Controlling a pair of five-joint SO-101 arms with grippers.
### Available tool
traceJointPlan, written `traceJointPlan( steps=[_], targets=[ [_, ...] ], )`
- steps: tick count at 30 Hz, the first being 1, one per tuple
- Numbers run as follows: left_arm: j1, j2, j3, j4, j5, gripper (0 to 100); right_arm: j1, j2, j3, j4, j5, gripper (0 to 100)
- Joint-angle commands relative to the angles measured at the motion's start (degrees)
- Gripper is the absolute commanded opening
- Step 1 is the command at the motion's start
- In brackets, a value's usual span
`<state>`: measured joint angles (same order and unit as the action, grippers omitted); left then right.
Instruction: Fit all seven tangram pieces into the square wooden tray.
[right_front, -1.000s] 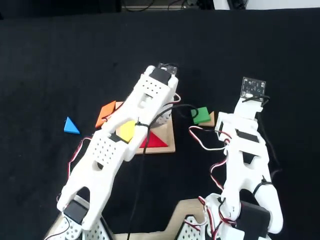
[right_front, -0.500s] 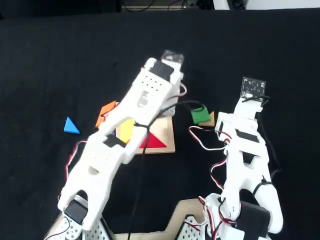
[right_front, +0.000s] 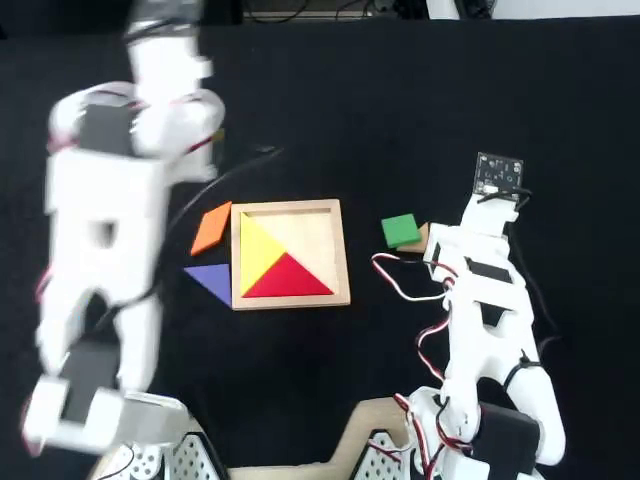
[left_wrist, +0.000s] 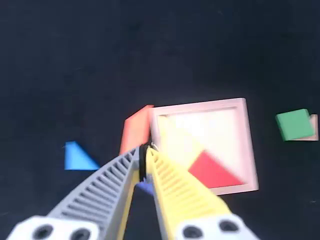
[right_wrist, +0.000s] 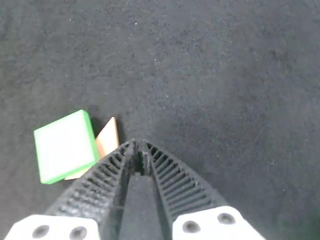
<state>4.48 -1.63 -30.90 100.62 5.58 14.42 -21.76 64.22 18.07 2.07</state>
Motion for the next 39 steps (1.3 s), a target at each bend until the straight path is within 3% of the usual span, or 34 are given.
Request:
traceJointPlan(
  steps=[1, 5, 10, 17, 22, 28, 35, 39],
  targets=[
    [-9.5, -19.2, 16.6, -0.4, -5.7, 8, -1.1, 0.0, -3.7, -0.7, -0.2, 1.1],
    [-21.1, -26.2, 34.2, -4.0, -6.1, 18, -4.0, 0.0, -3.6, -0.5, 2.3, 1.1],
    [-34.6, -34.0, 57.5, -19.3, -5.6, 22, -10.5, -0.9, -5.5, 2.3, 9.8, 1.1],
    [-46.3, -43.6, 85.8, -37.6, -2.0, 22, -33.1, -1.1, -38.0, 43.3, 14.2, 1.1],
    [-54.0, -47.6, 94.9, -40.9, -2.3, 22, -44.2, 11.7, -61.1, 57.8, 10.5, 2.2],
    [-57.1, -51.8, 99.6, -41.1, -4.6, 22, -48.6, 36.0, -81.5, 64.0, 8.4, 16.4],
    [-57.1, -57.0, 107.8, -47.9, -5.5, 22, -54.0, 58.9, -110.9, 73.8, 7.7, 10.3],
    [-54.9, -60.7, 110.3, -48.4, -5.4, 22, -54.5, 69.7, -125.5, 76.8, 2.0, 12.3]
  ],
)
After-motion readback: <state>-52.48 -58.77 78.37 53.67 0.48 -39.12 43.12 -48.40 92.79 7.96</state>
